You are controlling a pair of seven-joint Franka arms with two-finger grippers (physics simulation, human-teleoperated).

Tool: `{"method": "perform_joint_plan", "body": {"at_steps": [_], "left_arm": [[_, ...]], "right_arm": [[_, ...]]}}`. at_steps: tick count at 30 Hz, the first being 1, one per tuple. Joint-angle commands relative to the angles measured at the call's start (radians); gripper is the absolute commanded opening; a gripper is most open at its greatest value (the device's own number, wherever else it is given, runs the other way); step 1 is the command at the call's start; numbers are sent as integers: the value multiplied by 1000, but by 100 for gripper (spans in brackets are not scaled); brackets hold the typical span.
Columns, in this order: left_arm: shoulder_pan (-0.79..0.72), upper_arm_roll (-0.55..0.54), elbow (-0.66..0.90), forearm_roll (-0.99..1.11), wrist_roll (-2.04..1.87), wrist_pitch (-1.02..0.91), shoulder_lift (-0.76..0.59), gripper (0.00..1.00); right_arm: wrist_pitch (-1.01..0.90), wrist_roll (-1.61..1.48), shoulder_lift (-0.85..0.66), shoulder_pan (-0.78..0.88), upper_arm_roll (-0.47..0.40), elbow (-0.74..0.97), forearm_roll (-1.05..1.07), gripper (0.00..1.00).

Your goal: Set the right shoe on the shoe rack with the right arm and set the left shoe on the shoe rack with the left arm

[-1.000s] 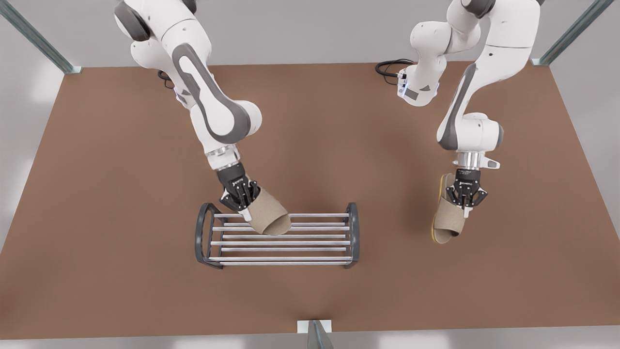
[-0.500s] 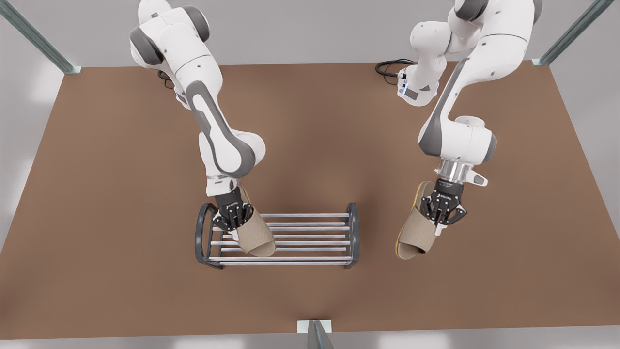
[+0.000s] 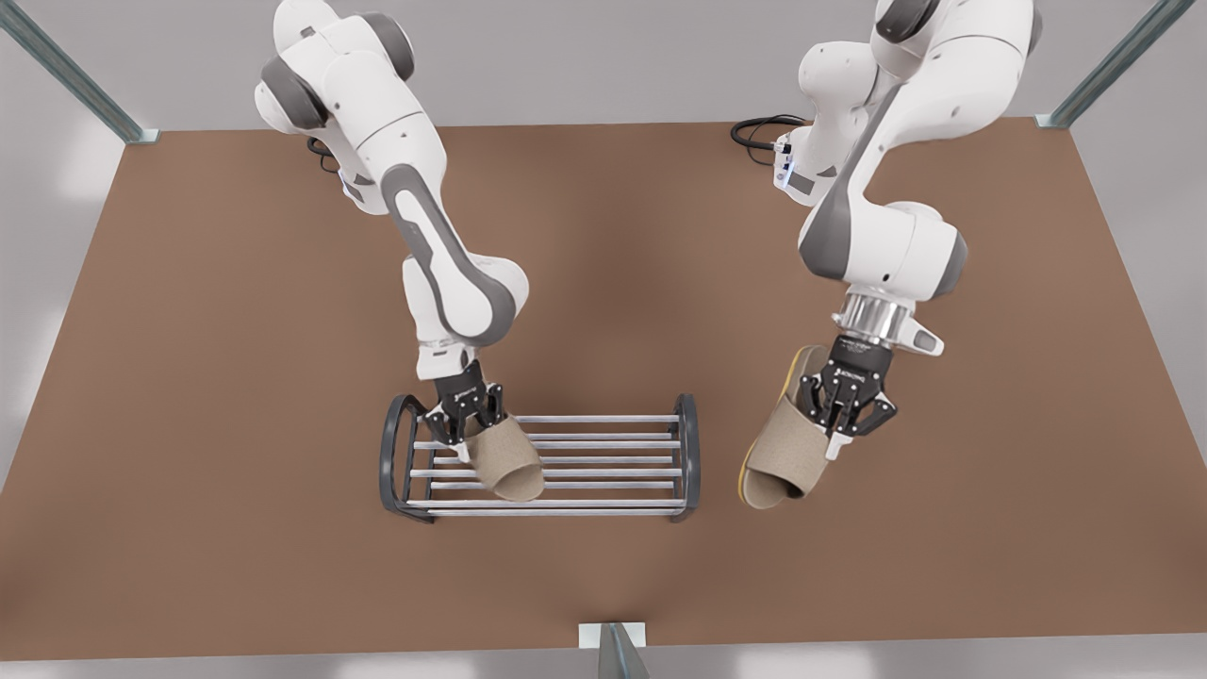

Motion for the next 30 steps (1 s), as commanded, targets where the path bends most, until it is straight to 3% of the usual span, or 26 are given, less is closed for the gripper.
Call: {"method": "perform_joint_plan", "body": {"at_steps": [1,14,25,30], "left_arm": [[-13,-1,15,-30,-30,17,-1,21],[-19,-1,26,-30,-30,17,-1,21],[-21,-1,40,-33,-32,19,-1,21],[-36,-1,38,-31,-30,19,0,21]], "right_arm": [[-7,56,-4,2,0,-3,3,100],[-15,51,-10,-9,-2,-32,-4,100],[-12,57,-183,23,3,-217,-1,100],[-23,-4,-246,15,1,-203,-15,100]]}}
